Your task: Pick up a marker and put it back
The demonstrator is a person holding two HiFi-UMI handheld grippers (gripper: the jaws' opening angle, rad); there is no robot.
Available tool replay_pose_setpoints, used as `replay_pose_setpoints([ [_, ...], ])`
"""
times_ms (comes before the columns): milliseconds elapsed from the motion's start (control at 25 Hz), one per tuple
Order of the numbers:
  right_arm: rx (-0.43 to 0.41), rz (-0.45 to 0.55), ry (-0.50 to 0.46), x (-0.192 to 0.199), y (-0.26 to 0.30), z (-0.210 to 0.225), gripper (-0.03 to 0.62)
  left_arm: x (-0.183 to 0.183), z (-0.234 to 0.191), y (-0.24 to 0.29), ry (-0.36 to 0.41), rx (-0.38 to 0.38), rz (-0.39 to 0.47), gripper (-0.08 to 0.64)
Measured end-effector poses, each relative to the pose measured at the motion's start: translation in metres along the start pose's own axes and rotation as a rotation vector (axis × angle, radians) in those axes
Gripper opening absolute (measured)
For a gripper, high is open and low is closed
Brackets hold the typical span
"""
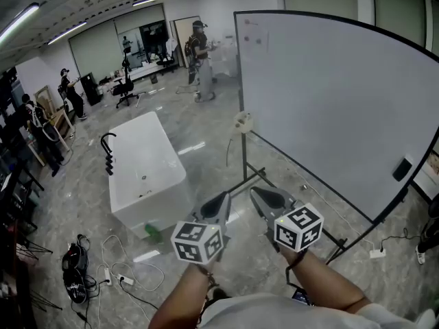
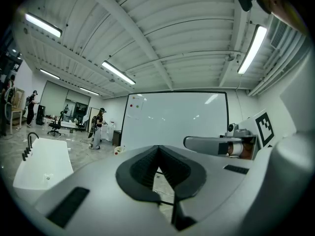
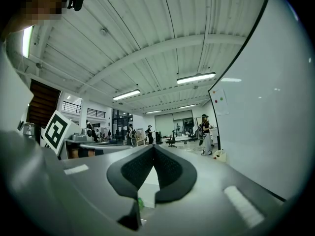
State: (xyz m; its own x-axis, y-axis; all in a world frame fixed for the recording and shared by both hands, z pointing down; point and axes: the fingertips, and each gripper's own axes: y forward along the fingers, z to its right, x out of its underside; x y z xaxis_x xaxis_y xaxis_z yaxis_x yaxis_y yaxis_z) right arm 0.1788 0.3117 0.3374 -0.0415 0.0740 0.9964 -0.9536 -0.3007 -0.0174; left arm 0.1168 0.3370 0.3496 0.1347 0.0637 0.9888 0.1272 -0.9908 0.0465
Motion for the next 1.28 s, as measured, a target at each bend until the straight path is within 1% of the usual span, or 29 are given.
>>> replay_pose_setpoints([
  [240,0.02,-0.016,0.008,0.011,0.046,0.009,0.003,0.005,-0.046,0.018,-0.01,0.014,-0.013,0.005],
  [480,0.052,-0.018,0.015,0.013,0.116,0.017,0.003,-0.005,-0.109,0.041,-0.004,0.059,-0.024,0.005],
  [680,0.113,-0.008,0.036,0.014,0.167,0.031,0.003,-0.02,-0.165,0.057,0.014,0.107,-0.021,0.005],
  [880,0.153,-0.012,0.052,0.019,0.208,0.046,0.003,-0.021,-0.208,0.078,0.005,0.135,-0.034,0.005],
  [1000,0.167,-0.03,0.064,0.027,0.227,0.065,0.003,-0.013,-0.221,0.1,-0.015,0.157,-0.052,0.005],
  [1120,0.173,-0.042,0.081,0.034,0.245,0.092,0.003,-0.005,-0.228,0.133,-0.032,0.18,-0.067,0.005],
  [1280,0.16,-0.055,0.095,0.045,0.27,0.145,0.003,0.003,-0.241,0.189,-0.035,0.181,-0.08,0.005],
])
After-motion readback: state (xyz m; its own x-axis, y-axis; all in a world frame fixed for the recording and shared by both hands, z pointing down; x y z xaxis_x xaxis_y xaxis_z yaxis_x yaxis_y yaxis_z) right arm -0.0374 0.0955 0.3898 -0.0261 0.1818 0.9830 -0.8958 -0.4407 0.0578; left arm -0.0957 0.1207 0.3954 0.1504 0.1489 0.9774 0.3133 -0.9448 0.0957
